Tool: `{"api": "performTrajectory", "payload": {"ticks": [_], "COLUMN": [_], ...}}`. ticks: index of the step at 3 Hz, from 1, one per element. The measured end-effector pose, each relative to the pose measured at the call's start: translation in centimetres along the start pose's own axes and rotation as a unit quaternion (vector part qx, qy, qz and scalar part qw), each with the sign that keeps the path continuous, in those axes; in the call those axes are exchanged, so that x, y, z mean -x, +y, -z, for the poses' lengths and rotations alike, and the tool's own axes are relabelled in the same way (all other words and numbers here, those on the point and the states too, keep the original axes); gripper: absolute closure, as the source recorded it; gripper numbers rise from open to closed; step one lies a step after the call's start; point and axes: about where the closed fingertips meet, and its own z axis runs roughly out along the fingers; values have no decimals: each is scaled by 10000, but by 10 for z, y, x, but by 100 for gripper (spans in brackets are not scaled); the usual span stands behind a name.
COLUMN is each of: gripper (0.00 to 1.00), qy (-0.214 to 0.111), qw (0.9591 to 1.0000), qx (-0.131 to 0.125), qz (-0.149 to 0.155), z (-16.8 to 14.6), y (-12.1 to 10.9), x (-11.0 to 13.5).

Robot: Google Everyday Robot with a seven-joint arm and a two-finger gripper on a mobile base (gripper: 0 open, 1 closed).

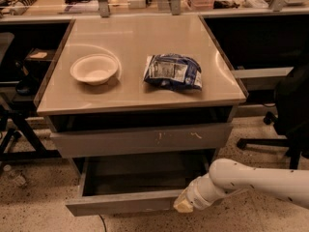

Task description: Close middle drawer

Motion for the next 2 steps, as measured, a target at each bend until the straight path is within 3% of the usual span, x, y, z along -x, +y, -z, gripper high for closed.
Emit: {"api": "performTrajectory", "payload": {"ticks": [2], "gripper": [11], "qy": [0], "qw": [10000], "qx": [1], "qz": [0], "z": [0], "y": [0], "x": [0]}}
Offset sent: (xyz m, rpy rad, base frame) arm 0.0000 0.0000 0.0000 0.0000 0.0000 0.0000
